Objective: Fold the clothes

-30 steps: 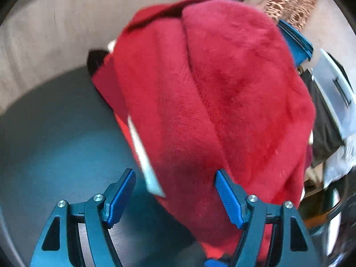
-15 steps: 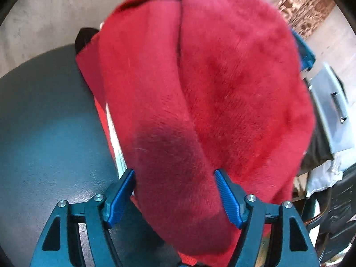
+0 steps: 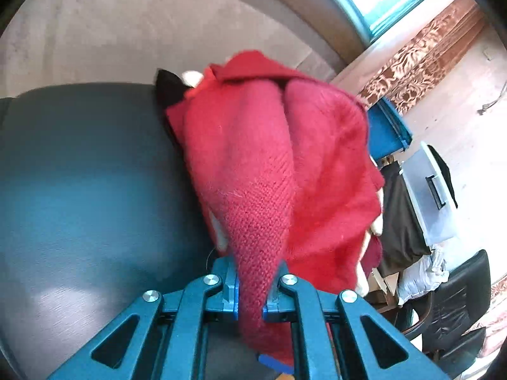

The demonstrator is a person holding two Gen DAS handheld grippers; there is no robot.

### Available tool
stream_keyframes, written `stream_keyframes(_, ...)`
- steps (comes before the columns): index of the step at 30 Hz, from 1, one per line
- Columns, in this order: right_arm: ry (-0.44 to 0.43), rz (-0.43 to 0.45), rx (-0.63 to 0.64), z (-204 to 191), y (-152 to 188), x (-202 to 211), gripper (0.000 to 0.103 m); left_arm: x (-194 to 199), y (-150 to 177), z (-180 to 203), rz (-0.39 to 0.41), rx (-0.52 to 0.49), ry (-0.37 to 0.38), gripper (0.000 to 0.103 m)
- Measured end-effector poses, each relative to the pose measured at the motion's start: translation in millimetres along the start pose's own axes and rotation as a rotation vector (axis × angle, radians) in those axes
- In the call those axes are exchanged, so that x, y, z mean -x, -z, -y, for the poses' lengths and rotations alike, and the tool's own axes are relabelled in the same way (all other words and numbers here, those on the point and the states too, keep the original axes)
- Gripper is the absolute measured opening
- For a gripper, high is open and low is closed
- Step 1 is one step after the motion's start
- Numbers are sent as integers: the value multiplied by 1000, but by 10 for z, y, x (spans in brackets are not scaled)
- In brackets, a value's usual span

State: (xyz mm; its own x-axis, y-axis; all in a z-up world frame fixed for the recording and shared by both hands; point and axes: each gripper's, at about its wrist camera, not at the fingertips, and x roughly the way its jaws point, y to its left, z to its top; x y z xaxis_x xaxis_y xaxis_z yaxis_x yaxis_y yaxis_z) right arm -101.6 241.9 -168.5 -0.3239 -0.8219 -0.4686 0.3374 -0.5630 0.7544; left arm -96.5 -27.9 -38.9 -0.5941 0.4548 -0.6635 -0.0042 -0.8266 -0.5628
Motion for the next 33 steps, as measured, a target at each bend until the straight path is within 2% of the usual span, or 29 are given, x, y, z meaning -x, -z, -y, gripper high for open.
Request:
stream_keyframes(4,-17,-52,17,-46,-60,-158,103,430,271,-306,29,26,-33,7)
stream_keyframes(8,-32,-103,32,-76,-115,-310,103,658,495,-897,-20,130,-69,8)
stream_keyframes(12,-47,-147,18,-1,116,-246,103,833,843,-1359,-39,211,-143,10)
stream_keyframes(13,-56,-161,18,-52,175,-304,103,869,924,-1443,-49,220,-156,11)
stream_keyframes(15,-66,-178,37,-510,602,-518,103,968,1088,-1578,-69,232,-182,15)
stream_keyframes(17,-69,-177,49,-766,672,-544,103,1088,1206,-1666,-65,242,-191,20)
stream_keyframes(18,-66,-173,53,-825,700,-536,103,1145,1245,-1674,-58,241,-198,26)
stream_keyframes(20,-53,-155,52,-859,664,-509,103,1270,1309,-1701,-40,226,-224,29)
stream_keyframes(23,-41,-129,47,-942,684,-437,103,1445,1329,-1716,-6,184,-283,31)
stream_keyframes(26,-18,-121,62,-905,758,-350,103,1581,1221,-1553,48,68,-415,32)
stream_keyframes(27,-9,-118,68,-879,775,-315,103,1594,1167,-1482,58,25,-430,32)
stream_keyframes(30,50,-144,100,-787,836,-441,103,1481,935,-1083,78,-139,-433,36)
stream_keyframes(33,57,-126,143,-735,908,-517,103,1215,695,-580,64,-332,-387,43)
